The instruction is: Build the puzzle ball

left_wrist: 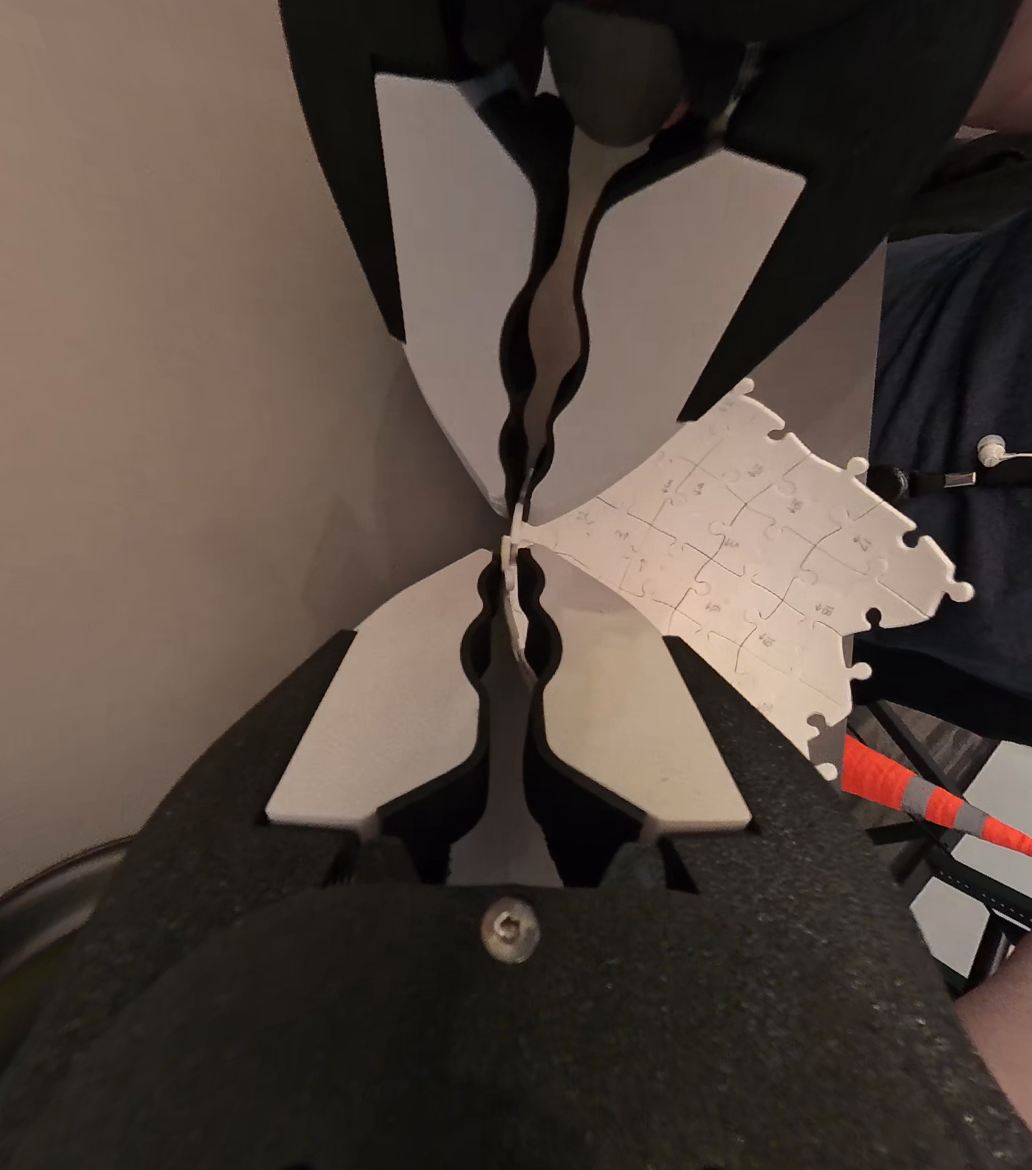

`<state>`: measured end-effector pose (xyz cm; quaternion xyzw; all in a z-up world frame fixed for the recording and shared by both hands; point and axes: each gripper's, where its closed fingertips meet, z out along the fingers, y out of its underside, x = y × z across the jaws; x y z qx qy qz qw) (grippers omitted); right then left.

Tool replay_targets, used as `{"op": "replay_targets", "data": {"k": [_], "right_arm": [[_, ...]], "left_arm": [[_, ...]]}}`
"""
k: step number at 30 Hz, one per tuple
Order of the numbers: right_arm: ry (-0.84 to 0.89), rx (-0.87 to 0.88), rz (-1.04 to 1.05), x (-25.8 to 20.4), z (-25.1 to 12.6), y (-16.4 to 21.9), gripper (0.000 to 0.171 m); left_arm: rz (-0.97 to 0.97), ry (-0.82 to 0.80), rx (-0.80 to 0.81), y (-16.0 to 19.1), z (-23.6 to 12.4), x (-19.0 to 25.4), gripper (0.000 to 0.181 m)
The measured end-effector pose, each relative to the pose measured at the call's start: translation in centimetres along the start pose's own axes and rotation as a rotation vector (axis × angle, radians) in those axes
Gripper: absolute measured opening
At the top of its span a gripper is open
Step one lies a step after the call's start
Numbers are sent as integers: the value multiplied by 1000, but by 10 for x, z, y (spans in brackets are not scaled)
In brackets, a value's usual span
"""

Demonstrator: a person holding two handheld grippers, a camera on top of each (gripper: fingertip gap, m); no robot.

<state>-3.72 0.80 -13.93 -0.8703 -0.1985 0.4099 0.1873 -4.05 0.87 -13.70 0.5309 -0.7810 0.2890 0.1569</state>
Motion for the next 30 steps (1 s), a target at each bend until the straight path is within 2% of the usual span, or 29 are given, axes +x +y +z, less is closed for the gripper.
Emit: {"op": "replay_targets", "data": {"k": [14,30], "right_arm": [[-26,5,48,-1,-4,1,3],[22,-10,52,4,-7,3,3]], "left_arm": [[-12,15,-53,6,7,1,7],[-46,25,-58,6,10,-2,6]]}}
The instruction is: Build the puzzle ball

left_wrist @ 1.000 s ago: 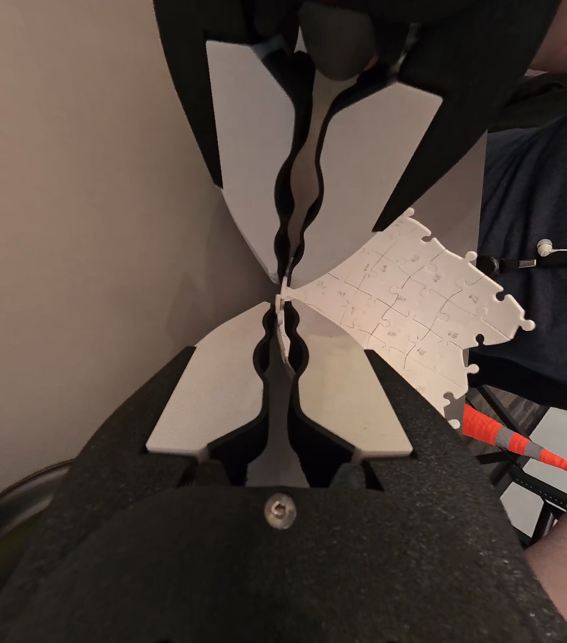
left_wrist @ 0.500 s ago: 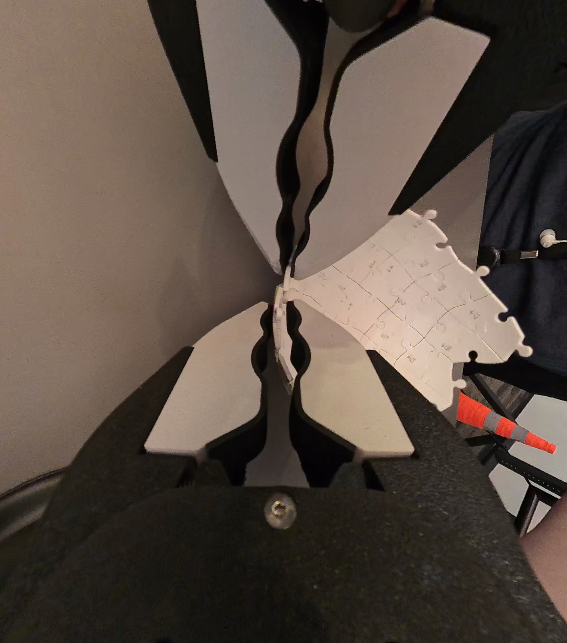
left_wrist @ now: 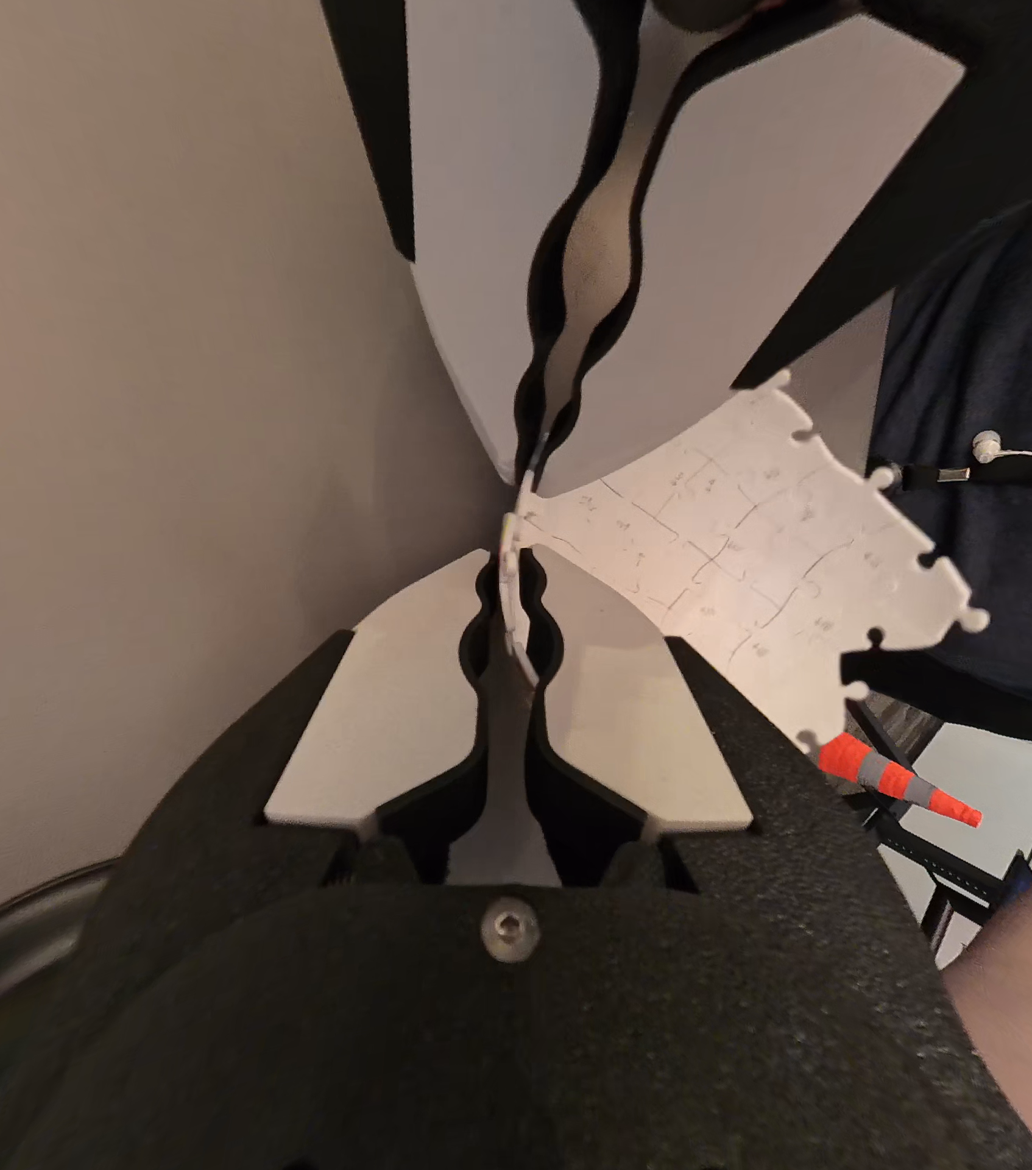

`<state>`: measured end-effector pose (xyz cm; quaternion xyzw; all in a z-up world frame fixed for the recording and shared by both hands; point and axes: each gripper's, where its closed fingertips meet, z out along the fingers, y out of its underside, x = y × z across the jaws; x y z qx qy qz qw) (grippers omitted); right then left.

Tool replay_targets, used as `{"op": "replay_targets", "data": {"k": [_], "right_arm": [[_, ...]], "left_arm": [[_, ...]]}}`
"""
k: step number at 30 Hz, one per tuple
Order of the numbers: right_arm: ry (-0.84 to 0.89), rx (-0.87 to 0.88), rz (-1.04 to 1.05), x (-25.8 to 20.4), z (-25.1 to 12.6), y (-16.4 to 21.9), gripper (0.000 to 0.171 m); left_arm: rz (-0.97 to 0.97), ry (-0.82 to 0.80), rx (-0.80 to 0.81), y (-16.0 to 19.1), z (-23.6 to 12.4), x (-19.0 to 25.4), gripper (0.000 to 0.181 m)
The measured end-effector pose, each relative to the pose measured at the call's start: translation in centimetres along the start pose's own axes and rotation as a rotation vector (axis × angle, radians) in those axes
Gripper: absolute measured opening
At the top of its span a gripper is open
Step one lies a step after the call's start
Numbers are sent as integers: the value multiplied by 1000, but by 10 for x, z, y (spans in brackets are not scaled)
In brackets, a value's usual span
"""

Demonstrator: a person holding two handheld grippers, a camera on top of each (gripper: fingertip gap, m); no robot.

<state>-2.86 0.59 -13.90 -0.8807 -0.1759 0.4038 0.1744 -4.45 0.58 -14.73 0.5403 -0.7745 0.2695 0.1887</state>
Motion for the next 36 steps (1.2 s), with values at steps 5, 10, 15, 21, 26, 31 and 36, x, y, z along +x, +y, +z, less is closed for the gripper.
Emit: {"op": "replay_targets", "data": {"k": [5,10,15,21,26,31,36], "right_arm": [[6,-2,-2,1,0,0,3],[-9,13,17,1,1,-1,3],[-15,23,40,2,1,-1,3],[-18,38,77,4,-1,-1,3],[-25,44,75,4,-1,-1,3],[-34,45,68,5,0,-2,3],[-35,44,75,6,1,-1,3]], "left_arm": [[-10,14,6,-1,0,1,7],[-21,23,20,-3,0,0,7],[-35,20,29,-3,1,-1,5],[-57,31,38,-3,0,-3,5],[-59,38,50,-3,0,-3,5],[-68,59,61,-3,0,-1,7],[-64,48,109,-13,-4,-2,18]]}}
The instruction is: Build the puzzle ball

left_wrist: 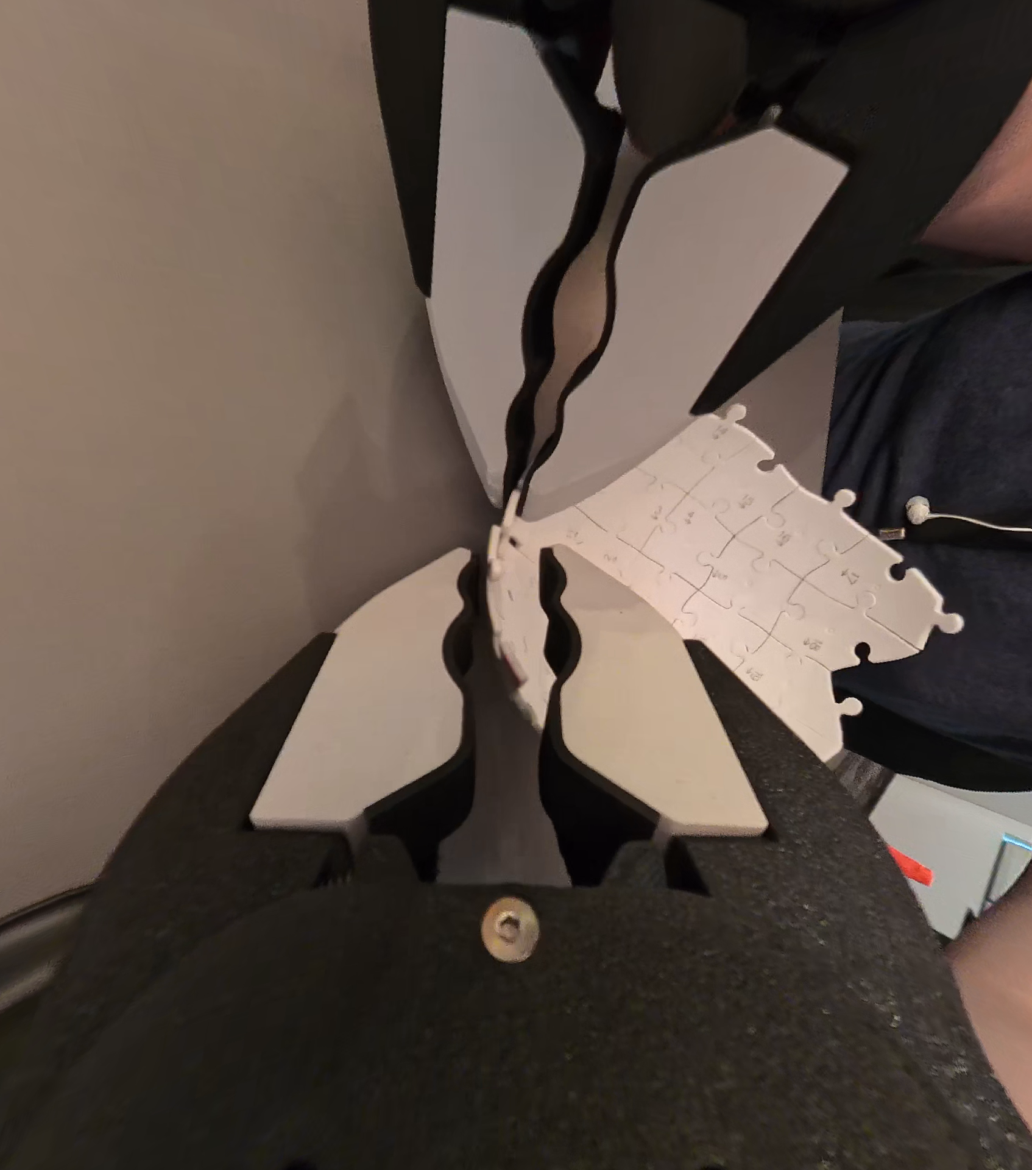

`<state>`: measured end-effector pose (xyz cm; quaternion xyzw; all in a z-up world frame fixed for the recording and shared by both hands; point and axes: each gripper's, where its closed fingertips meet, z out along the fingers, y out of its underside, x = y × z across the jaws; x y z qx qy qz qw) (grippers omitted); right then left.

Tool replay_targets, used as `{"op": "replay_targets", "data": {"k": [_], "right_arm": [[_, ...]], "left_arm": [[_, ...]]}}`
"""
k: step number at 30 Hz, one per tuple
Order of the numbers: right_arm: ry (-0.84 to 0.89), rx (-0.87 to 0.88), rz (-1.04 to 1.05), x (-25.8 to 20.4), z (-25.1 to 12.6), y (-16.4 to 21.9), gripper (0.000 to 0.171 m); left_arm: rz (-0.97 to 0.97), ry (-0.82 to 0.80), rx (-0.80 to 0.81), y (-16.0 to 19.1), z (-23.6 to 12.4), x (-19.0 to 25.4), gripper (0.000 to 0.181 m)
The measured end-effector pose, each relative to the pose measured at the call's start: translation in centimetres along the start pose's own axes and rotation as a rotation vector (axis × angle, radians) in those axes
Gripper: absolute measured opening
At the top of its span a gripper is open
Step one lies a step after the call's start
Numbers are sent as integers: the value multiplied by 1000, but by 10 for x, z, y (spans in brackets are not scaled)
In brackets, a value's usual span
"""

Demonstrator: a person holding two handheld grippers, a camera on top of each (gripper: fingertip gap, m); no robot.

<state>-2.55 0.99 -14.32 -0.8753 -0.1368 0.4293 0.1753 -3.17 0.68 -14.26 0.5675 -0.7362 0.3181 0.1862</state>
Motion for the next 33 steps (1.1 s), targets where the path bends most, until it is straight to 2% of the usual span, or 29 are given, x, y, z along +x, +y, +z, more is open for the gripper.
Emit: {"op": "replay_targets", "data": {"k": [3,6,33], "right_arm": [[-13,5,1,-2,0,-1,3],[-13,3,3,-1,0,0,3],[-65,8,-55,-4,1,-2,5]], "left_arm": [[15,-16,3,-5,-1,-2,17],[48,-28,-22,-5,0,-2,6],[92,-40,-65,0,-3,0,3]]}}
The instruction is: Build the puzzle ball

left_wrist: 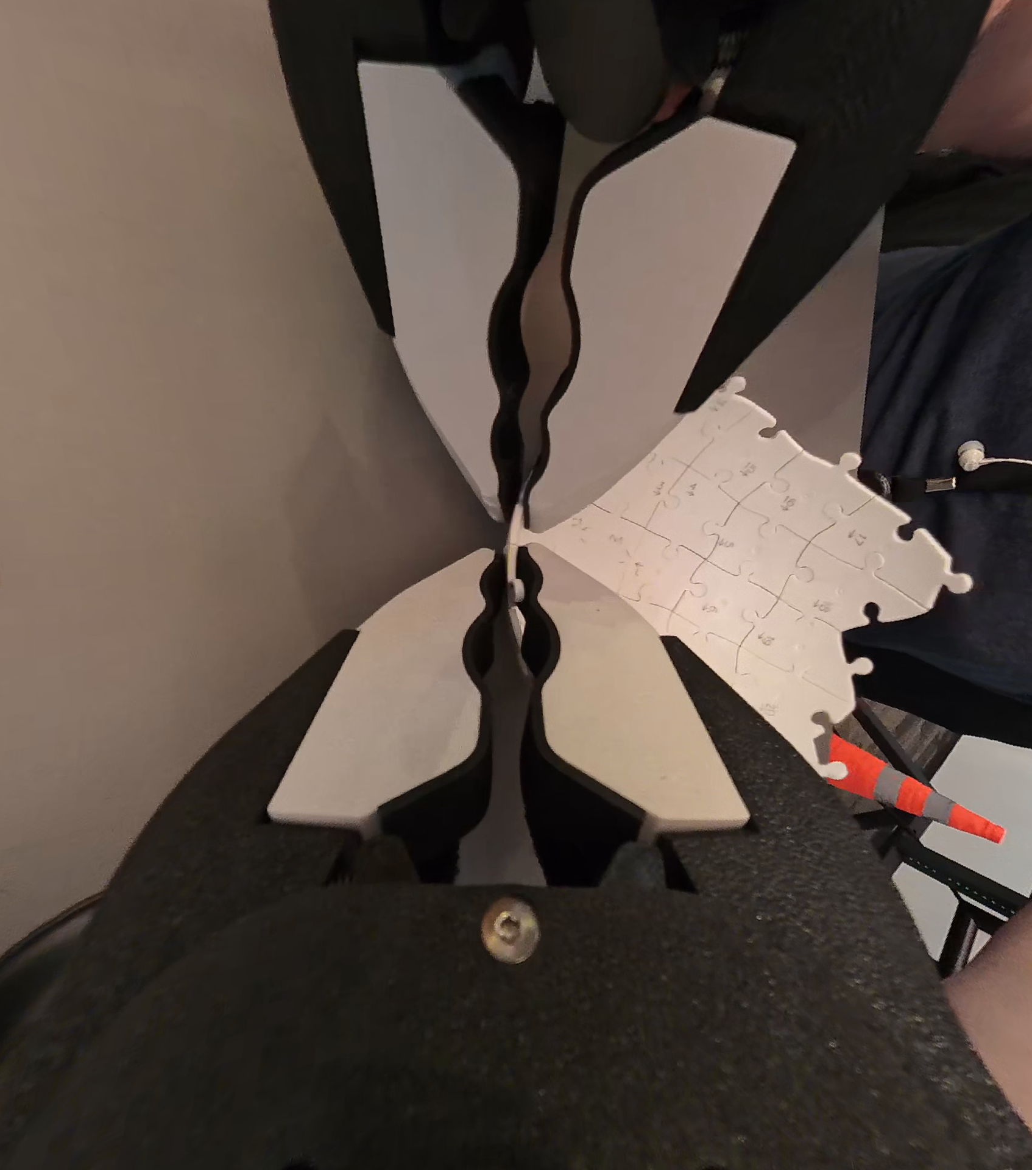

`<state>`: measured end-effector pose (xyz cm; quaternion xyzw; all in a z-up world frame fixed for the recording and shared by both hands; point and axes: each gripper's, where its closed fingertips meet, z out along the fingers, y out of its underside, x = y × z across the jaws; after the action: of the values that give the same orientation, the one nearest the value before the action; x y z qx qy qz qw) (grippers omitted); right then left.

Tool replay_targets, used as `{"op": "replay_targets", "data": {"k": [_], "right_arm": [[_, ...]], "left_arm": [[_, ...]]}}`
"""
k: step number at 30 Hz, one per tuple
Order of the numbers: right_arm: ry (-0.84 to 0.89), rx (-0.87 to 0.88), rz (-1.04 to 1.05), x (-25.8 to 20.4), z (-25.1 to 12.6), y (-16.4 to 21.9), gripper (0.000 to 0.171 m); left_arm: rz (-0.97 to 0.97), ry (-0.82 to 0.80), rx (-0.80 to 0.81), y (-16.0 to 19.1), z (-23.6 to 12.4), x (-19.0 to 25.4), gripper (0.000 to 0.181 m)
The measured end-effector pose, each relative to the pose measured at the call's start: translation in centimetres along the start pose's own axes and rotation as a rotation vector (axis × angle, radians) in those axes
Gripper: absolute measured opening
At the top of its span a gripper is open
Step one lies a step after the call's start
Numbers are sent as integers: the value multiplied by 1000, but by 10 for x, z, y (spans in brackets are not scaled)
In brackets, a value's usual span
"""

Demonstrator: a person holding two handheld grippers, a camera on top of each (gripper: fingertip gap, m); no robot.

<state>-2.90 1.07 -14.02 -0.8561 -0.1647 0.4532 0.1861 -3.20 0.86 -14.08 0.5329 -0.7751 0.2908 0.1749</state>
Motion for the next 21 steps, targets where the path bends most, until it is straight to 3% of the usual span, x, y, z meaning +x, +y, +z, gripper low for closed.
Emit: {"op": "replay_targets", "data": {"k": [4,14,21], "right_arm": [[-4,-35,-23,1,4,4,19],[-19,-96,-49,-3,5,9,5],[-49,-98,-25,-5,8,10,5]], "left_arm": [[3,-6,-8,1,-1,1,3],[1,-35,-27,3,-3,1,3],[1,-29,-39,5,-3,3,3]]}}
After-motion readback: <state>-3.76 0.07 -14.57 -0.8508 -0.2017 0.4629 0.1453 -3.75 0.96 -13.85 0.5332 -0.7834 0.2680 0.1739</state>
